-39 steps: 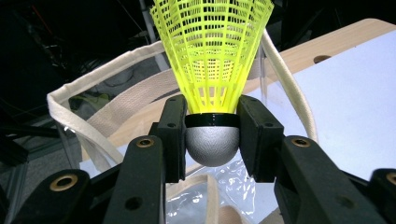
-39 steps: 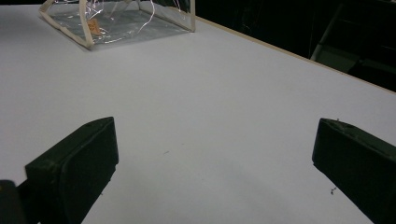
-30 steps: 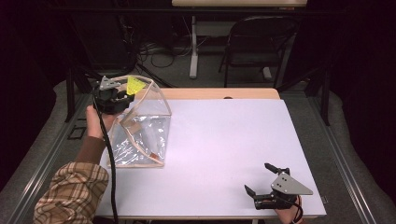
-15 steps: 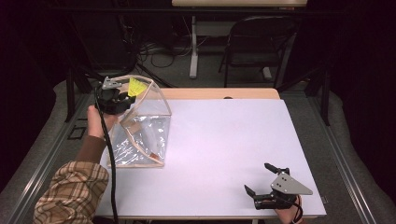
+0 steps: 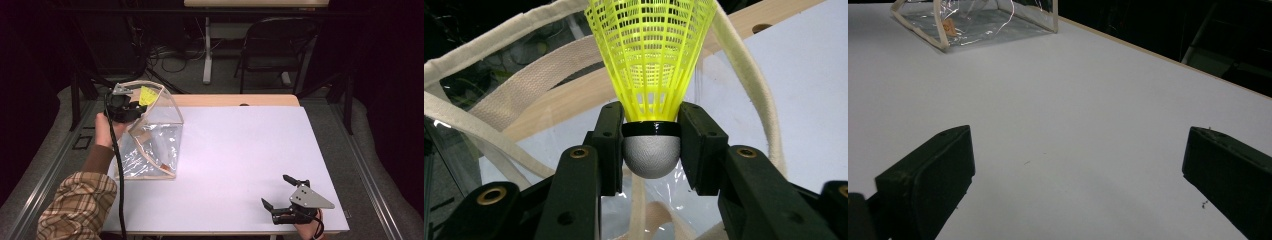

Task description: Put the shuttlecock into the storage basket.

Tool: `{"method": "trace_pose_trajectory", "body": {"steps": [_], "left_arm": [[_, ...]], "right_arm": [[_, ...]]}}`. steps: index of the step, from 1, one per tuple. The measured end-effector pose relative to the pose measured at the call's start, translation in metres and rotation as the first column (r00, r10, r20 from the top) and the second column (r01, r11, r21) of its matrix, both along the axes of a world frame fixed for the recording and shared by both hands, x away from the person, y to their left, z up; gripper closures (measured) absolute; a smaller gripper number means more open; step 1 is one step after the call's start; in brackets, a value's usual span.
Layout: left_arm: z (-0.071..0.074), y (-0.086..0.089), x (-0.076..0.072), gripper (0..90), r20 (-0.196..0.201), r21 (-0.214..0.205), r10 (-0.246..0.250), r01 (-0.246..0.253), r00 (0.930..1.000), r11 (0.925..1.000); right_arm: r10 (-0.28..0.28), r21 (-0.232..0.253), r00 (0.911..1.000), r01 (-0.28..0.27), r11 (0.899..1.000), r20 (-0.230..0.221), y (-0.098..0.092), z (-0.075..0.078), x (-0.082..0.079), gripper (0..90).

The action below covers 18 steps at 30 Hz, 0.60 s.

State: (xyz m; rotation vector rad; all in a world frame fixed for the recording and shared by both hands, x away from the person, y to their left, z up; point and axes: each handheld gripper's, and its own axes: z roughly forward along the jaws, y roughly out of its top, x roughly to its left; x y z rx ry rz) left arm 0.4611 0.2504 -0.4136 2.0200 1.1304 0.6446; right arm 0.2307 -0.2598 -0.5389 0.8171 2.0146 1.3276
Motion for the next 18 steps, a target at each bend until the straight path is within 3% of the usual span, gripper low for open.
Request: {"method": "trace_pose_trajectory", "body": {"steps": [15,18], "left_arm": [[-0.0032,-0.0014,0.0046,63.7,-0.044,0.020,-0.014,0.015,0.9989,0.9997],[-0.0029,-0.0006,0.0054,55.2,-0.044,0.017,-0.004,0.005,0.9990,0.9998]], "right_arm": [[0.000,-0.001,1.0000,0.000,1.000,0.000,-0.0002,0.0001,-0.0001,0.1],[-0.001,-0.002,1.0000,0.001,1.000,-0.001,0.0000,0.0000,-0.0001,0.1]]}}
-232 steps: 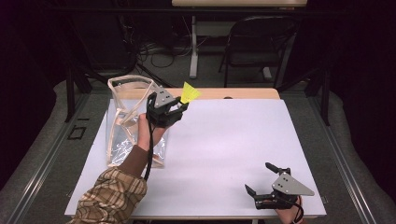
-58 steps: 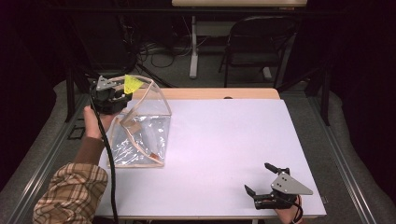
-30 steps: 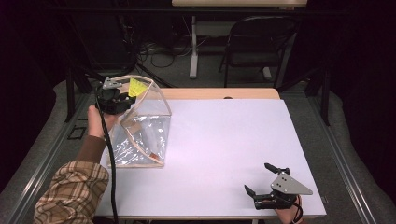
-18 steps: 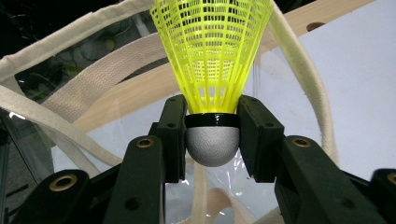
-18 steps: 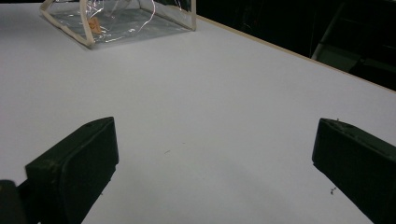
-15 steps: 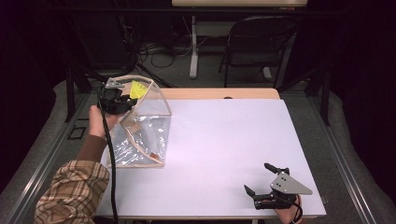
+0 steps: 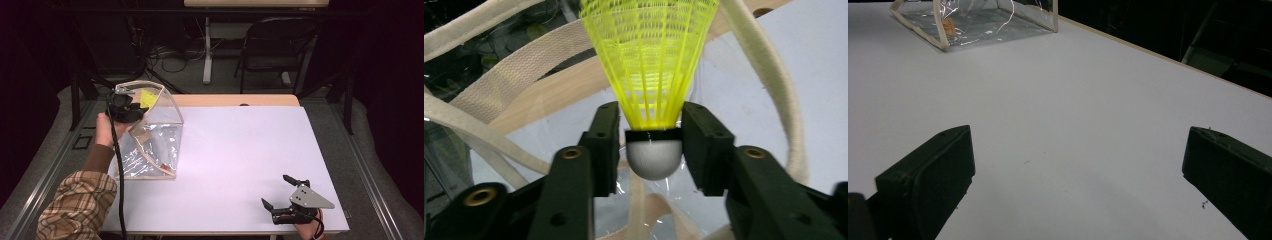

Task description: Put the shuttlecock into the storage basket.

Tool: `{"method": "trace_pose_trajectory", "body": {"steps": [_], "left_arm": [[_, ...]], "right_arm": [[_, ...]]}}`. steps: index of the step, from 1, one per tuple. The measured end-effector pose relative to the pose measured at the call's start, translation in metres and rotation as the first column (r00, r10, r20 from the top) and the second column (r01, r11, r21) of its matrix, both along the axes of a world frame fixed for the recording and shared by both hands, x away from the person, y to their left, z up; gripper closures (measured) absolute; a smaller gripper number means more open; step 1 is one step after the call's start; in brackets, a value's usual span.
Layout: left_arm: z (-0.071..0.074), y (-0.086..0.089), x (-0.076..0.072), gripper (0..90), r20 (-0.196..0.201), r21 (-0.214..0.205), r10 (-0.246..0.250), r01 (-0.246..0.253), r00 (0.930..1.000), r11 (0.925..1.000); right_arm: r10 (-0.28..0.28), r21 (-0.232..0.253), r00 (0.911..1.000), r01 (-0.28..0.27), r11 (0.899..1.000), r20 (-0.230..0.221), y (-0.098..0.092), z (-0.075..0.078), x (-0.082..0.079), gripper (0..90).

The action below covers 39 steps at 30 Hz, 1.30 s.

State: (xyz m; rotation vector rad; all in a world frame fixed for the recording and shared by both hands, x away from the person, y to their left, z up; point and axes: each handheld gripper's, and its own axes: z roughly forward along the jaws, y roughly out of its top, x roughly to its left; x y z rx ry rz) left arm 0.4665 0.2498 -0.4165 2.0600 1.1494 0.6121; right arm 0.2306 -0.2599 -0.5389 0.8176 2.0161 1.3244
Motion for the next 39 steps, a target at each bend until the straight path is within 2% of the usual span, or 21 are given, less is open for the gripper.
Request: {"method": "trace_pose_trajectory", "body": {"steps": [1,8,13,19,25,31,39], "left_arm": [[0.000,0.001,0.000,50.4,-0.002,-0.007,-0.002,0.002,1.0000,1.0000],[0.005,0.009,-0.005,33.9,0.016,-0.028,0.005,-0.005,0.9999,0.9996],[0.012,0.017,-0.013,19.1,0.047,-0.044,0.017,-0.015,0.9987,0.9989],[0.020,0.022,-0.024,9.0,0.075,-0.056,0.018,-0.014,0.9970,0.9983],[0.027,0.023,-0.037,3.2,0.091,-0.083,0.007,0.001,0.9958,0.9966],[0.033,0.019,-0.050,0.3,0.119,-0.084,-0.006,0.016,0.9929,0.9963],[0.030,0.007,-0.066,0.0,0.142,-0.083,-0.039,0.051,0.9892,0.9952]], "right_arm": [[0.000,0.000,1.0000,0.000,1.000,0.001,0.000,0.000,0.000,0.1],[0.000,0.000,1.0000,0.000,1.000,0.001,0.000,0.000,0.000,0.1],[0.000,0.001,1.0000,0.000,1.000,0.000,0.000,0.000,0.000,0.1],[0.000,0.001,1.0000,0.000,1.000,-0.002,0.000,0.000,0.000,0.1],[0.000,0.003,1.0000,0.000,1.000,-0.003,-0.001,-0.001,0.000,0.1],[-0.005,0.009,1.0000,0.005,1.000,-0.005,-0.003,-0.001,0.000,0.2],[0.000,0.007,1.0000,0.000,1.000,-0.005,-0.002,-0.001,0.000,0.2]]}}
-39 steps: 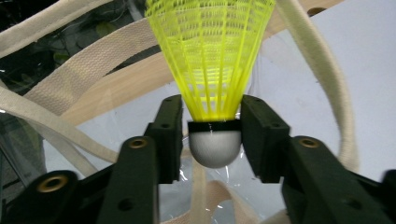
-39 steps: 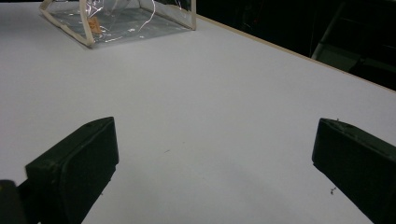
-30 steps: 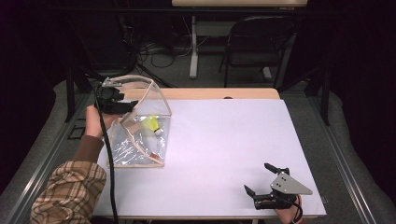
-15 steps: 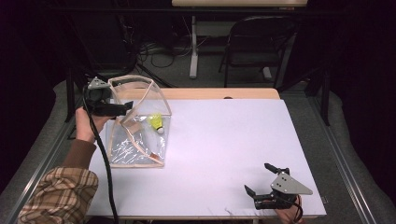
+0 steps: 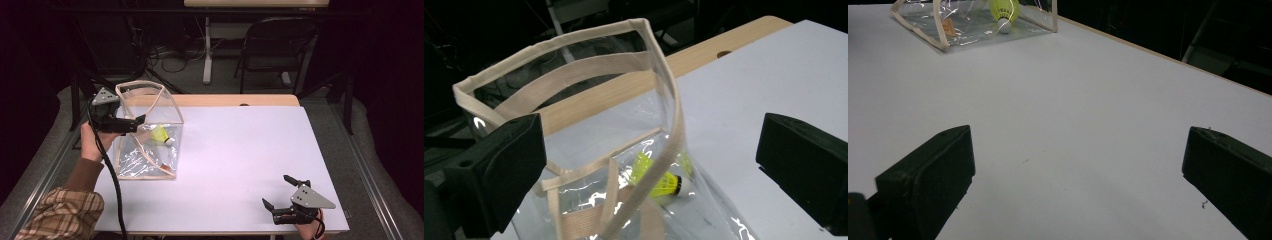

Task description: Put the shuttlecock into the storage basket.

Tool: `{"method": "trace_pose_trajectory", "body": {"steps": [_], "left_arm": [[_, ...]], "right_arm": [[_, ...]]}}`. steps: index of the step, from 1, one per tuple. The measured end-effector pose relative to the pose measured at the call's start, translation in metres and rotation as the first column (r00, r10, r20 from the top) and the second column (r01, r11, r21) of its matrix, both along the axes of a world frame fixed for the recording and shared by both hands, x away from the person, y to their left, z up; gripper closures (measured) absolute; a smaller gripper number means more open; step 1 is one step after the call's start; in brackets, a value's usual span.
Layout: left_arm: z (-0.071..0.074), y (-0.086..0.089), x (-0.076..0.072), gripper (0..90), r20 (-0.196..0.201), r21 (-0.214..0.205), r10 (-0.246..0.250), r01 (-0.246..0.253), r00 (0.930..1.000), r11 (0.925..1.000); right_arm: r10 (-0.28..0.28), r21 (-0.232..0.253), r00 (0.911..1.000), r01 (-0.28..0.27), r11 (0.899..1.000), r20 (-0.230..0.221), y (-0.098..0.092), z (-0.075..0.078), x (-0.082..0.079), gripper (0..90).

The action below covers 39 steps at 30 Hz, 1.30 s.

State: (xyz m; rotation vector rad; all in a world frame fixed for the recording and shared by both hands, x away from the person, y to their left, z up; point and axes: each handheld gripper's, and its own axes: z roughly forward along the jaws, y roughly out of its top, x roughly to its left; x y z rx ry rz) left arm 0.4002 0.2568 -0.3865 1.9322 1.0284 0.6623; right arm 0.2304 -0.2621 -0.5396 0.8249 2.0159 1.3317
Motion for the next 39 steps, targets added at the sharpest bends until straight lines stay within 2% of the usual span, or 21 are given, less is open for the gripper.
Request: {"method": "trace_pose_trajectory", "body": {"steps": [13,19,24,29,30,39], "left_arm": [[-0.013,-0.019,-0.028,0.0,0.042,-0.002,-0.057,0.057,0.9975,0.9984],[-0.018,-0.021,-0.043,0.0,0.076,-0.022,-0.070,0.072,0.9946,0.9972],[-0.024,-0.023,-0.062,0.0,0.118,-0.037,-0.090,0.095,0.9889,0.9948],[-0.036,-0.026,-0.080,0.0,0.142,-0.045,-0.105,0.113,0.9843,0.9926],[-0.039,-0.026,-0.083,0.0,0.146,-0.058,-0.110,0.119,0.9832,0.9912],[-0.070,-0.022,-0.106,0.0,0.151,-0.076,-0.134,0.147,0.9794,0.9862]], "right_arm": [[0.006,0.001,1.0000,-0.006,1.000,0.002,0.002,0.001,0.000,0.1],[0.007,0.001,1.0000,-0.007,1.000,0.001,0.002,0.001,0.000,0.1],[0.009,0.003,1.0000,-0.009,1.000,0.003,0.002,0.001,0.000,0.1],[0.009,0.001,1.0000,-0.009,1.000,0.004,0.003,0.001,0.000,0.1],[0.007,0.002,1.0000,-0.007,1.000,0.001,0.003,0.001,0.000,0.1],[0.008,0.001,1.0000,-0.008,1.000,-0.001,0.003,0.001,0.000,0.0]]}}
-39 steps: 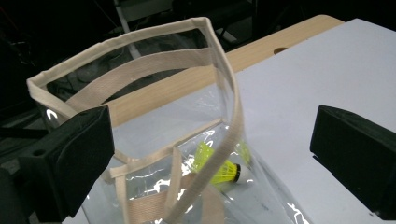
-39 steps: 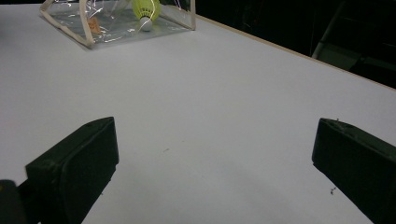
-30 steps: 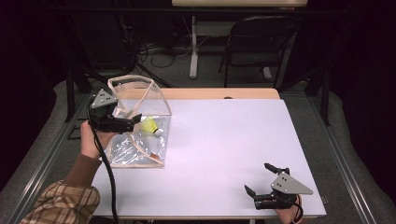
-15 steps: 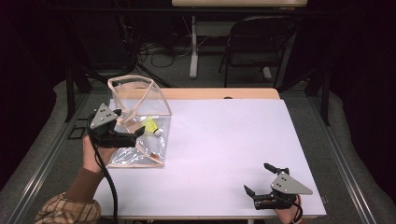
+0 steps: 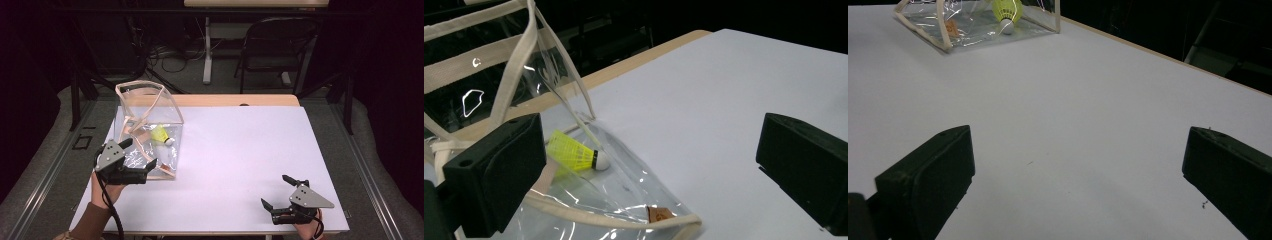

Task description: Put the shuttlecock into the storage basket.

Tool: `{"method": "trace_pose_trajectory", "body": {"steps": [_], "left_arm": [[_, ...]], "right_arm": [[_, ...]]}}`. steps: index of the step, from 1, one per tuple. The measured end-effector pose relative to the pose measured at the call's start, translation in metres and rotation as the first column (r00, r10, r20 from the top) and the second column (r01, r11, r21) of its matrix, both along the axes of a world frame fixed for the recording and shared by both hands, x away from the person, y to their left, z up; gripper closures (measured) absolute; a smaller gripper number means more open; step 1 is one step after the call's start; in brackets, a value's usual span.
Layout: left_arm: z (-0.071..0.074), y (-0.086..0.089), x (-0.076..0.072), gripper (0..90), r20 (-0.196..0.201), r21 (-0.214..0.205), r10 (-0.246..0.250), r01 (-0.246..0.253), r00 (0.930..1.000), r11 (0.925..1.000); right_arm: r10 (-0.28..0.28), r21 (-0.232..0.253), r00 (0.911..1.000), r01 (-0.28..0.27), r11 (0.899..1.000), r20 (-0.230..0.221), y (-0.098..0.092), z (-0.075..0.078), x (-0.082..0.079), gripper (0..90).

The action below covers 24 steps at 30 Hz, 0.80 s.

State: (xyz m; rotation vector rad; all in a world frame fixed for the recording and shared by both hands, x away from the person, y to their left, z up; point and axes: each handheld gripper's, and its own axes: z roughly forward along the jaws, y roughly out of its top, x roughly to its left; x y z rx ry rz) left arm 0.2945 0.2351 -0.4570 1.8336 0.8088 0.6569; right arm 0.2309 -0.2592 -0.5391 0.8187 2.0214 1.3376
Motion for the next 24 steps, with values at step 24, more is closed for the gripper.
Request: {"method": "trace_pose_trajectory", "body": {"steps": [24], "left_arm": [[-0.076,0.008,-0.025,0.0,-0.050,-0.054,-0.016,0.013,0.9986,0.9984]], "right_arm": [[0.008,-0.004,0.9999,-0.008,1.000,-0.007,0.001,-0.001,0.001,0.0]]}}
